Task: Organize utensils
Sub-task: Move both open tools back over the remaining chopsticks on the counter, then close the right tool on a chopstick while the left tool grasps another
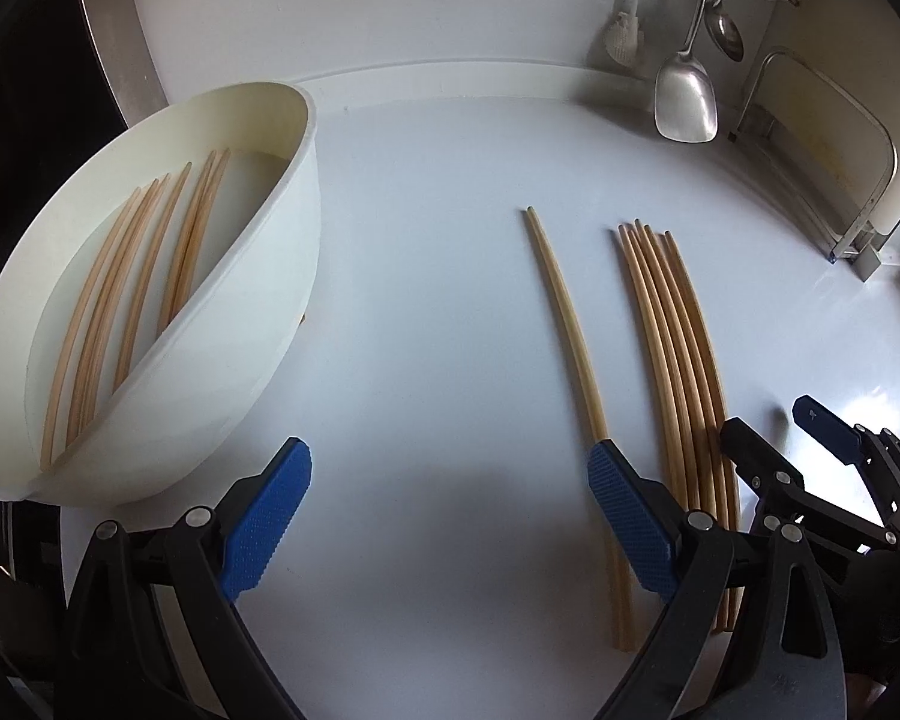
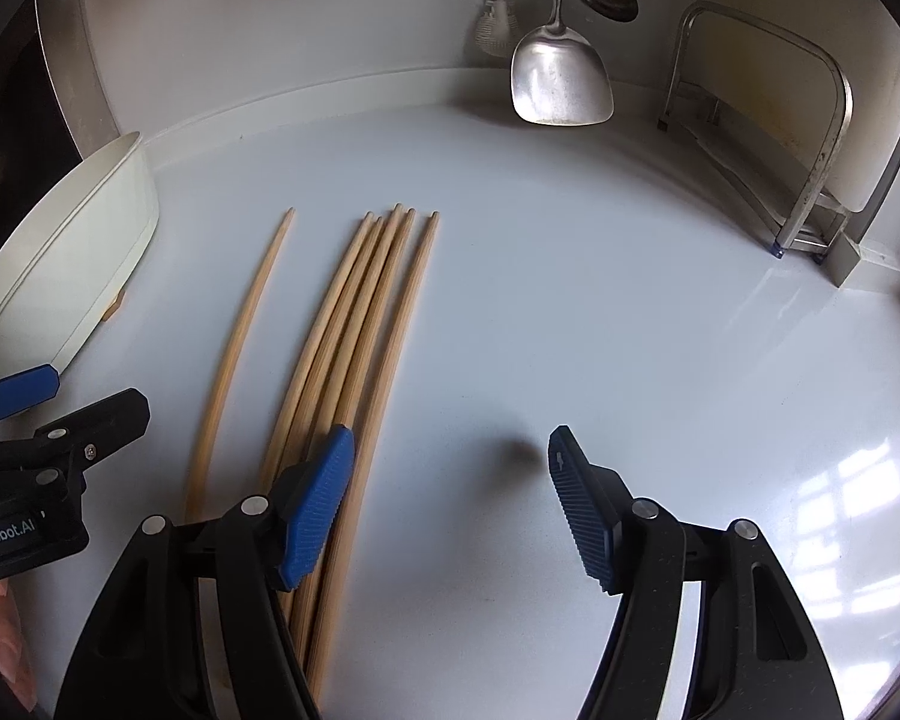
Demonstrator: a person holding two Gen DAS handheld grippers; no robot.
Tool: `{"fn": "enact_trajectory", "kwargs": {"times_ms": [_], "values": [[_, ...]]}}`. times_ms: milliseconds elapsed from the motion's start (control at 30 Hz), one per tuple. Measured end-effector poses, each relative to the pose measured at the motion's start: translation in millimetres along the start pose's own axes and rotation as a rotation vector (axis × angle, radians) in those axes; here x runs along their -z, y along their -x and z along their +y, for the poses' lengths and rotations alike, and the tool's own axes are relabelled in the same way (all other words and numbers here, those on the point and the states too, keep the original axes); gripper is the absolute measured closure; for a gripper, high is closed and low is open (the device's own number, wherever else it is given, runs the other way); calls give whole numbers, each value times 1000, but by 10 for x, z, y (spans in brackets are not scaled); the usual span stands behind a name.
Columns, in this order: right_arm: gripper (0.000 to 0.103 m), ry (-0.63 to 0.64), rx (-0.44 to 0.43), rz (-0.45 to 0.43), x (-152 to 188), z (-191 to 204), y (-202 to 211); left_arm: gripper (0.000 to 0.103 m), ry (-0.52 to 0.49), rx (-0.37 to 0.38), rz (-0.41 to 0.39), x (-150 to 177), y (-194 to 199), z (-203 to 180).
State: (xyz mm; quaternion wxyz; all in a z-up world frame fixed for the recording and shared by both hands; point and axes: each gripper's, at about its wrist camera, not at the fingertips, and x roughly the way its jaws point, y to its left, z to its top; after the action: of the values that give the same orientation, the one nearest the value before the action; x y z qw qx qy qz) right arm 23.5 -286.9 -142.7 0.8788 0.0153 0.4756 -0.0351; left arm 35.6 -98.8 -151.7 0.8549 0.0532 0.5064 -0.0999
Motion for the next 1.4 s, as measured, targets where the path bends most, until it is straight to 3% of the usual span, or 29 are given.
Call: {"fn": "enact_trajectory", "kwargs": {"times_ms": [533,1167,1400], "values": [[39,3,37,7,35,-242,10,11,-5,-21,10,-3,-73,-109],[39,23,-1,-26,22,-292,-61,11,-31,-101,4,-96,-263,-264],[40,56,-18,-37,25,-255,-67,10,9,-63,-4,-85,-295,-214]]}}
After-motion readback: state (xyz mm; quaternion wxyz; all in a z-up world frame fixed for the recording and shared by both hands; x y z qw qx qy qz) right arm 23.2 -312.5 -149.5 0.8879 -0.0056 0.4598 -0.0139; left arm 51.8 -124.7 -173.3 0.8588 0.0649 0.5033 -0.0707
